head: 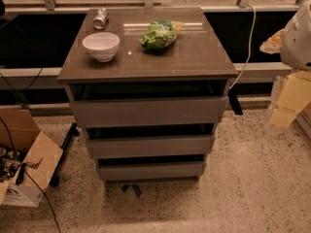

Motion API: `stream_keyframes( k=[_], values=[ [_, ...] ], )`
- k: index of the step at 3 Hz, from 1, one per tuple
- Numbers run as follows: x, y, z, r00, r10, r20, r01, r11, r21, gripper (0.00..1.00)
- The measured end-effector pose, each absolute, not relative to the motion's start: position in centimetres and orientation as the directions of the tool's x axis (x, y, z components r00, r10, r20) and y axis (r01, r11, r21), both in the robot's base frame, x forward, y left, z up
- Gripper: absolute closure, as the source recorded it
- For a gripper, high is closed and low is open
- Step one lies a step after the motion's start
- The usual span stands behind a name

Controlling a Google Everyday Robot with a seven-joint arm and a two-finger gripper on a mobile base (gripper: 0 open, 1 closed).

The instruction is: Open bottom drawer

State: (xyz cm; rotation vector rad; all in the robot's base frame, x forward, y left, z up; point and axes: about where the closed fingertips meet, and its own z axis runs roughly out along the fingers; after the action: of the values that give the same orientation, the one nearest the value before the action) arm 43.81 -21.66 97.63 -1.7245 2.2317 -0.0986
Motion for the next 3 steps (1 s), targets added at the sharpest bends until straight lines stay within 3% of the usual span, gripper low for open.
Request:
stream_keyframes(
  k=[3],
  values=[
    [44.9,-21.7,93.2,-0.201,-0.934,-0.297,-0.943,0.267,-0.201,0.0]
  ],
)
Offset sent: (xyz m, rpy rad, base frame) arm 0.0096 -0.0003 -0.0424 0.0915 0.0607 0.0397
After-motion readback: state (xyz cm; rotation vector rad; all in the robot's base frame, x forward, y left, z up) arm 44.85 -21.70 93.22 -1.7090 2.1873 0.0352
